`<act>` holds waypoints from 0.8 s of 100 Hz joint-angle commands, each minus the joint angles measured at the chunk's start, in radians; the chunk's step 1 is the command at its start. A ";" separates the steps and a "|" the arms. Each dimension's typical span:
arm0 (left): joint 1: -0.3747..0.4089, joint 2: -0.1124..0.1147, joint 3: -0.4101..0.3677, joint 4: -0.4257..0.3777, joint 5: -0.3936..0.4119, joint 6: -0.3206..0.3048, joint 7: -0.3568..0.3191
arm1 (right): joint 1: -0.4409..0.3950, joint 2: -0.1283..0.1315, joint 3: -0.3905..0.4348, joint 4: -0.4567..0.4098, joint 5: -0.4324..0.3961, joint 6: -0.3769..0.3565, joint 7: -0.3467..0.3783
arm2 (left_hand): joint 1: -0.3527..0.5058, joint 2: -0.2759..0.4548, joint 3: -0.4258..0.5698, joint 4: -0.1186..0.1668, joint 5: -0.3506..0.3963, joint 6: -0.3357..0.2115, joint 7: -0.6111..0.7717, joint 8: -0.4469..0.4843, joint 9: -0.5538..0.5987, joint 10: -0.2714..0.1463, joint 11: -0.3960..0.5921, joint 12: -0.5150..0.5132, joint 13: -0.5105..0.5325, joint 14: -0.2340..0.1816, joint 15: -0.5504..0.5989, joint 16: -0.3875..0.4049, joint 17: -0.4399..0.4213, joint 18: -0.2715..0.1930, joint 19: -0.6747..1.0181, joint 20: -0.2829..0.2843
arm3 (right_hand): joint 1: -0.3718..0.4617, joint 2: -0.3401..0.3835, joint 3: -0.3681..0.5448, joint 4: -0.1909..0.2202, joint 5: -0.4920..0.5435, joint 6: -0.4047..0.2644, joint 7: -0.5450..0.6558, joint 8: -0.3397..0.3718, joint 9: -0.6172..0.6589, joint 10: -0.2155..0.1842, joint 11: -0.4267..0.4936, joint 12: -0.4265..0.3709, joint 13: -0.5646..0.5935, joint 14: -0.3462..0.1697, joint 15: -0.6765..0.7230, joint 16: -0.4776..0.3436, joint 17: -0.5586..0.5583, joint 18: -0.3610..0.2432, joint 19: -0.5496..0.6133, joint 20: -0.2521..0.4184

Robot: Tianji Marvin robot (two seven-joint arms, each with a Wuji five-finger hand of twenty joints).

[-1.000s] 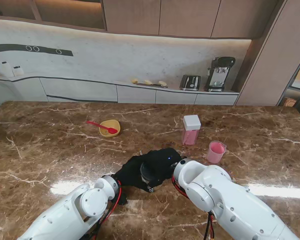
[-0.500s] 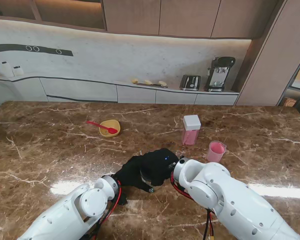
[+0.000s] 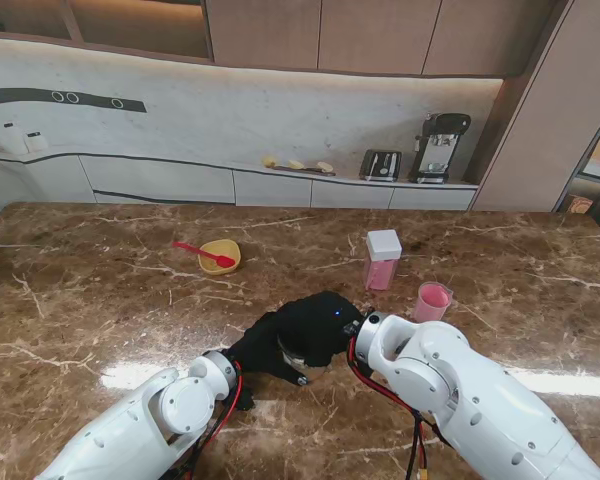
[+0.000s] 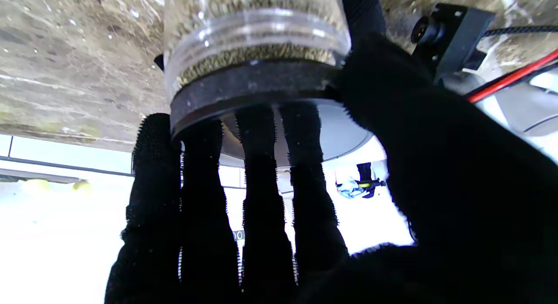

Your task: Measure grain into the airtight container

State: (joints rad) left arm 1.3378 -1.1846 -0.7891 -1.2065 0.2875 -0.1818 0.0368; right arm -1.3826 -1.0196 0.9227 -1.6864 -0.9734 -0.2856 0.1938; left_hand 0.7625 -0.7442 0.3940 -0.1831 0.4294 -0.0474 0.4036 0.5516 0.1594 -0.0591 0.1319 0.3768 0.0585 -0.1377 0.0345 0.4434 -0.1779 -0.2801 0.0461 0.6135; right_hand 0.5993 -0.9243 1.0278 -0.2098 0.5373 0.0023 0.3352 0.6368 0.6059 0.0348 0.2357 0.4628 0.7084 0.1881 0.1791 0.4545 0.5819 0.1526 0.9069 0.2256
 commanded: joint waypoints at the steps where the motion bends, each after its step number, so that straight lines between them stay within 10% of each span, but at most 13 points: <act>1: 0.023 0.008 0.011 0.041 0.002 0.015 -0.016 | -0.013 -0.006 0.011 -0.004 0.005 0.002 0.008 | 0.182 0.394 0.342 0.045 0.174 -0.199 0.260 0.111 0.006 -0.024 0.000 -0.006 0.050 0.174 0.070 0.026 0.087 0.437 0.196 0.075 | 0.192 0.140 0.367 0.099 0.026 -0.006 0.047 -0.005 0.044 -0.061 0.112 0.021 0.058 -0.217 0.129 -0.017 0.009 -0.183 0.024 0.028; 80: 0.028 0.013 -0.001 0.037 0.012 0.006 -0.020 | -0.444 -0.010 0.366 -0.252 -0.214 0.246 0.061 | 0.123 0.393 0.353 0.067 0.122 -0.187 0.201 0.072 0.010 -0.016 0.010 -0.008 0.051 0.178 0.070 0.024 0.087 0.441 0.195 0.074 | 0.034 0.156 0.242 0.108 0.004 0.019 0.022 -0.012 0.026 -0.044 0.086 0.021 0.026 -0.205 0.136 -0.009 -0.016 -0.176 -0.024 0.118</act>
State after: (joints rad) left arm 1.3413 -1.1837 -0.7980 -1.2078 0.2942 -0.1878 0.0269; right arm -1.7967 -1.0337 1.2882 -1.9656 -1.1844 -0.0625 0.2417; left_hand 0.7625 -0.7434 0.3944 -0.1831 0.4294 -0.0466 0.4005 0.5516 0.1594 -0.0591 0.1319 0.3768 0.0585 -0.1377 0.0345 0.4434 -0.1779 -0.2806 0.0461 0.6135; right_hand 0.5522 -0.9117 1.0641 -0.2083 0.5364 -0.0001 0.3324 0.6219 0.6050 0.0294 0.2356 0.4627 0.7064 0.1758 0.1937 0.4536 0.5803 0.1311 0.8834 0.3067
